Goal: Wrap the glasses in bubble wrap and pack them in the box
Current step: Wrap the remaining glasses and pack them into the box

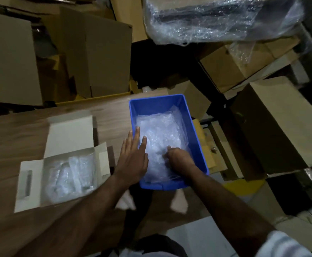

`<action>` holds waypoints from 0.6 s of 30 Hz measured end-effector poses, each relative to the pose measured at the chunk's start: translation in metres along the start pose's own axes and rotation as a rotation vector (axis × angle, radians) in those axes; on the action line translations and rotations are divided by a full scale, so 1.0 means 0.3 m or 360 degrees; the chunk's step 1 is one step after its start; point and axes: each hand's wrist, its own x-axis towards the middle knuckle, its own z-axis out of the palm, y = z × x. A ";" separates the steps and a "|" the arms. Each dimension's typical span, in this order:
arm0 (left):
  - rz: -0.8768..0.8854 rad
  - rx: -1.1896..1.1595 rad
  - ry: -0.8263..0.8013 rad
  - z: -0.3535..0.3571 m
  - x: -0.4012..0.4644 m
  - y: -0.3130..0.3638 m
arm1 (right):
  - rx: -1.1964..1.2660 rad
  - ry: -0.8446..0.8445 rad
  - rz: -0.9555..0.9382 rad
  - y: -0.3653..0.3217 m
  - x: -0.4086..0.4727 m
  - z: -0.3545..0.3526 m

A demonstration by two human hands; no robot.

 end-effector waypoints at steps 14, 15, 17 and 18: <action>-0.0077 -0.0069 -0.0069 -0.025 0.002 0.022 | 0.0687 0.0393 0.0003 0.093 -0.091 -0.040; -0.0081 -0.0074 -0.0082 -0.027 0.001 0.023 | 0.0753 0.0459 0.0018 0.090 -0.095 -0.039; -0.0085 -0.0058 -0.0107 -0.032 0.001 0.026 | 0.0822 0.0551 0.0035 0.083 -0.098 -0.039; -0.0079 -0.0040 -0.0114 -0.034 0.001 0.026 | 0.0837 0.0580 0.0037 0.080 -0.100 -0.040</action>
